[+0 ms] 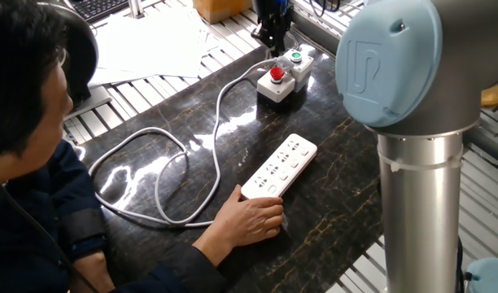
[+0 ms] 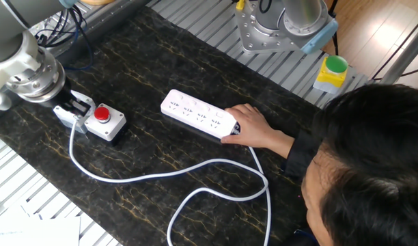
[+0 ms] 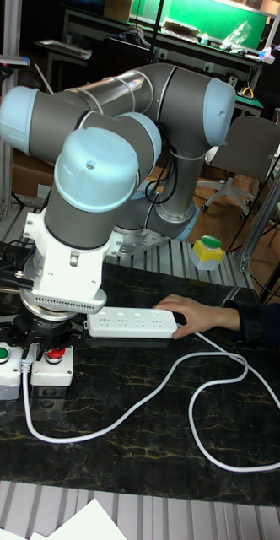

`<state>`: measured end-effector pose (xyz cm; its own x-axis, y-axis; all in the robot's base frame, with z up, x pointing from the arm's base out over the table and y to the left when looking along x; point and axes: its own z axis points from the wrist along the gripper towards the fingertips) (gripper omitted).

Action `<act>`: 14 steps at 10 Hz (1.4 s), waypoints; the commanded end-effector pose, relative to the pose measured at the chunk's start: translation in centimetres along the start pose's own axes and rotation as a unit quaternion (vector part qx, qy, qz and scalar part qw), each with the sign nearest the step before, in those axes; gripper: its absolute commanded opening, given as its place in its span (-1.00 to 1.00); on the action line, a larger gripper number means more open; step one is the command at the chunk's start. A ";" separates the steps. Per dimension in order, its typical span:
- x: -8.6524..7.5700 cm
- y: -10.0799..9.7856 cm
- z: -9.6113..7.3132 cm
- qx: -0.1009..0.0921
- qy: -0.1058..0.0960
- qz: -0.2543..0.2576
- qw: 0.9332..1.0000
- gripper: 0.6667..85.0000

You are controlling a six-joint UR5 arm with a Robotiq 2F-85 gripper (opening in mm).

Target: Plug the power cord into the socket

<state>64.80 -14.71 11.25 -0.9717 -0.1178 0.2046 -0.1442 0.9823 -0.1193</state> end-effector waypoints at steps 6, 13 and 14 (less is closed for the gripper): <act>-0.9 -1.1 -0.6 0.025 -0.013 -0.006 1.000 -0.98; -0.5 -0.9 -1.0 0.019 0.015 -0.014 1.000 -0.98; -1.5 -0.3 -1.9 0.004 0.037 -0.009 0.999 -0.98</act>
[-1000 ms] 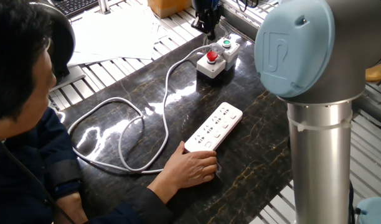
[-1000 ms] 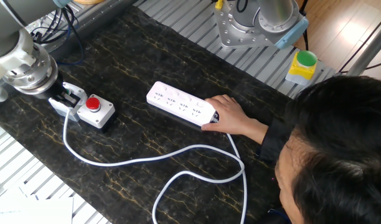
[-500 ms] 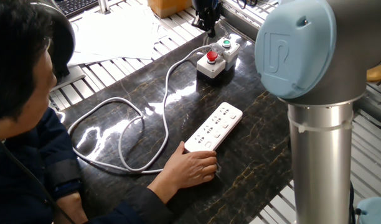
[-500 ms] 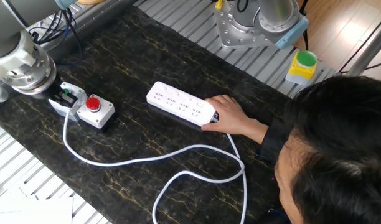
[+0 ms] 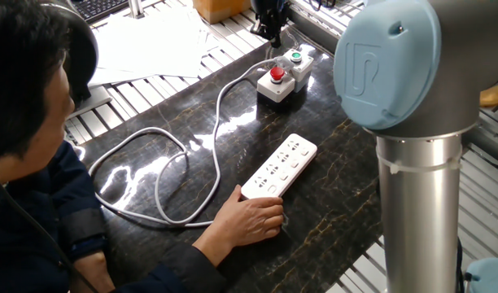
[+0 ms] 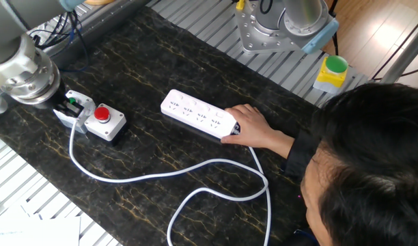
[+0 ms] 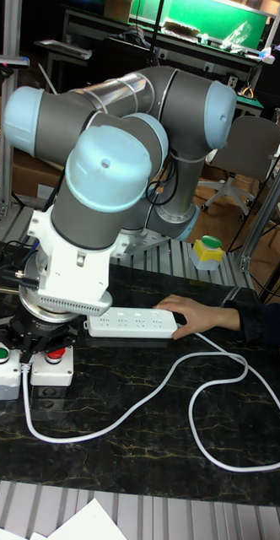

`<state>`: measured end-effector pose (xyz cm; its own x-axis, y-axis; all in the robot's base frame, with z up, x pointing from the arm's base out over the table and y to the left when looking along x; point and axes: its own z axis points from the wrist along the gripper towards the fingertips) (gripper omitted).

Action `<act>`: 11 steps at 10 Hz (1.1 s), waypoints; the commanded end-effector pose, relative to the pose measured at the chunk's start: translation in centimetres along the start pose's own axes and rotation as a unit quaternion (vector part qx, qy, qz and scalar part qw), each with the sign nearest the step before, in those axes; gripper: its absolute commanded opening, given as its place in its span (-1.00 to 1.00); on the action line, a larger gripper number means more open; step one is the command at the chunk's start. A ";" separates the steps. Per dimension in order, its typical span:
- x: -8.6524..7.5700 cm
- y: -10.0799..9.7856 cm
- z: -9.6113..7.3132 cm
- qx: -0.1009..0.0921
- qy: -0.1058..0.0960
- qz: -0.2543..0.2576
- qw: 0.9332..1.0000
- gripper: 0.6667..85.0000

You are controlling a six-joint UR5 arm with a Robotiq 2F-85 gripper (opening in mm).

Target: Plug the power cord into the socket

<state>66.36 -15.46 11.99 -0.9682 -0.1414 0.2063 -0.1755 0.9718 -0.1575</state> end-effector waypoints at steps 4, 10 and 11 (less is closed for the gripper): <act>-2.4 1.1 0.6 -0.030 0.039 -0.007 0.999 -0.98; -0.1 2.1 1.2 -0.057 0.057 -0.033 0.996 -0.19; -0.8 2.3 1.1 -0.060 0.045 -0.032 0.997 -0.11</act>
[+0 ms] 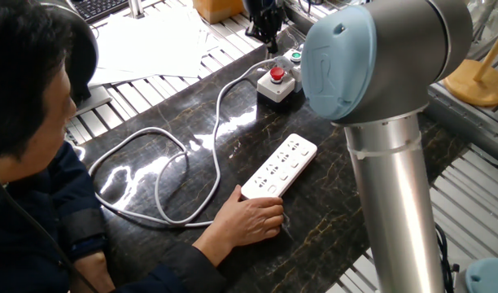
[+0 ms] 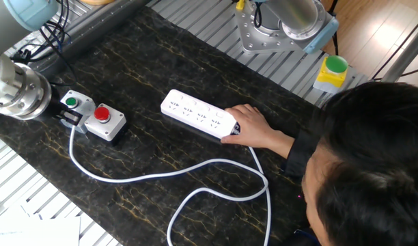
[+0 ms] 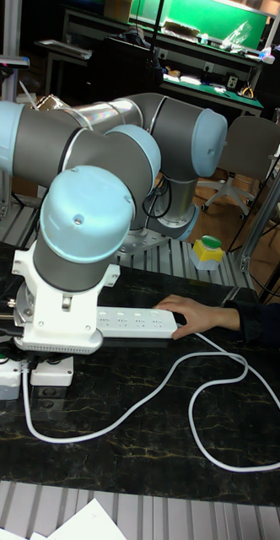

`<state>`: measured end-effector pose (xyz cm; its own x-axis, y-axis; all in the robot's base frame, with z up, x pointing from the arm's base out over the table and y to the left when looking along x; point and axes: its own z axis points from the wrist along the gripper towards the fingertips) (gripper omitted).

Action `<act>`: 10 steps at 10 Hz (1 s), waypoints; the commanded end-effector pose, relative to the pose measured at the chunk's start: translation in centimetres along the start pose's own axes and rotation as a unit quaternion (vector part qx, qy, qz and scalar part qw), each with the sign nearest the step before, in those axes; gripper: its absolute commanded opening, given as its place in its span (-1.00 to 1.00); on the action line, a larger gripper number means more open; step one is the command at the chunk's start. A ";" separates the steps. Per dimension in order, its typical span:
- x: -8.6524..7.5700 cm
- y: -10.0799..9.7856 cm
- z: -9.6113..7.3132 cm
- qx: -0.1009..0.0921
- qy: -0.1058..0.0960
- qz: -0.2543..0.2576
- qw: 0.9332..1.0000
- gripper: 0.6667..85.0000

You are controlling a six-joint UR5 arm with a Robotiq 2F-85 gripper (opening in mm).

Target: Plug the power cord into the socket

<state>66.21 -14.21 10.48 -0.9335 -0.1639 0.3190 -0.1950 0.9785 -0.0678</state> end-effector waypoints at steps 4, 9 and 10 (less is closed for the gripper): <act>0.2 -0.3 -1.1 0.006 -0.004 -0.029 1.000 0.19; 1.4 -0.6 0.5 0.000 0.006 -0.008 1.000 0.02; 1.5 -0.5 0.7 -0.004 0.006 -0.004 1.000 0.02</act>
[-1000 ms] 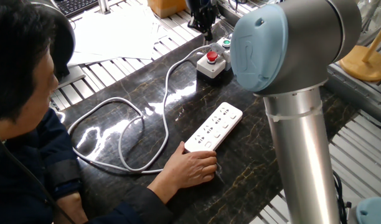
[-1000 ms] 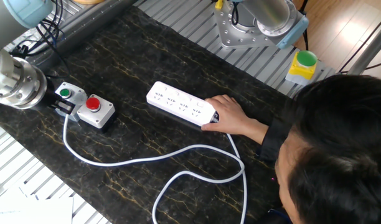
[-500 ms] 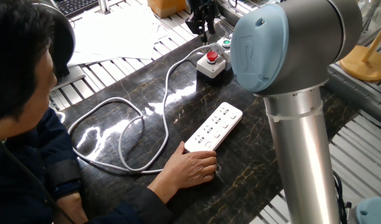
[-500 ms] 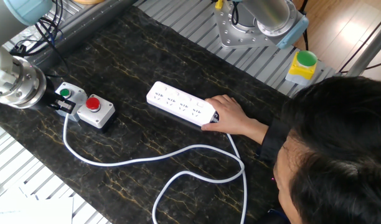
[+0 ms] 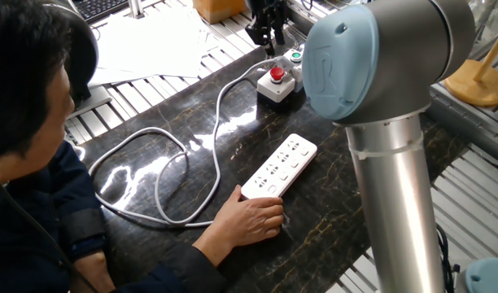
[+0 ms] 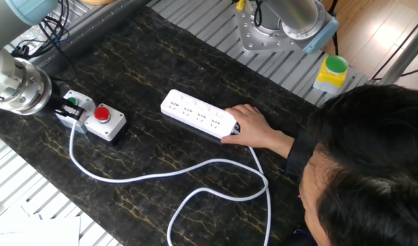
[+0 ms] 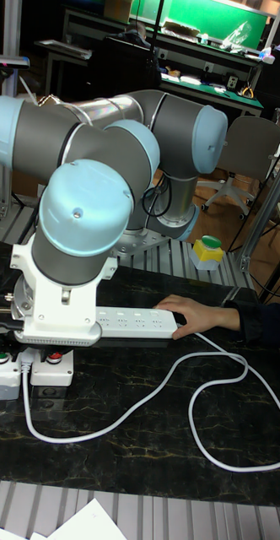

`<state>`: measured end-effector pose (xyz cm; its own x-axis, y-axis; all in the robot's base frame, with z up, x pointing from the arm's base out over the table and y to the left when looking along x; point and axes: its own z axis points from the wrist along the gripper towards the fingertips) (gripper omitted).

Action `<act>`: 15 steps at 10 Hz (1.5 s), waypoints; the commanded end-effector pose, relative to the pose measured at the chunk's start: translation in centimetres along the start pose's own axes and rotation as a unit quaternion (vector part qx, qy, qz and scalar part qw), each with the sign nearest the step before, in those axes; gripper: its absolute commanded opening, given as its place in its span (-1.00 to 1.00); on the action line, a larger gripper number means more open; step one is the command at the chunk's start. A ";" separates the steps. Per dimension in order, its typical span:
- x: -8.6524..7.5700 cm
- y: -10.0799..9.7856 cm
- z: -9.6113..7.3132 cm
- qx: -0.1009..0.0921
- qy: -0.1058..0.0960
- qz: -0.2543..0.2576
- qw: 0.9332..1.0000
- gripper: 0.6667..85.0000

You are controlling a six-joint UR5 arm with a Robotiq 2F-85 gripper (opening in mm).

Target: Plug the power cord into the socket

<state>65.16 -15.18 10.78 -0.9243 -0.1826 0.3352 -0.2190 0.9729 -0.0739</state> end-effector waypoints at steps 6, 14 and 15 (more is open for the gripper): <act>0.1 0.5 1.8 -0.026 -0.011 0.028 0.999 -0.03; 0.8 0.3 2.1 -0.028 -0.014 0.032 0.999 -0.06; 0.8 0.2 2.1 -0.027 -0.014 0.031 0.999 -0.06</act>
<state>63.77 -15.65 8.97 -0.9424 -0.1257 0.3099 -0.1494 0.9873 -0.0540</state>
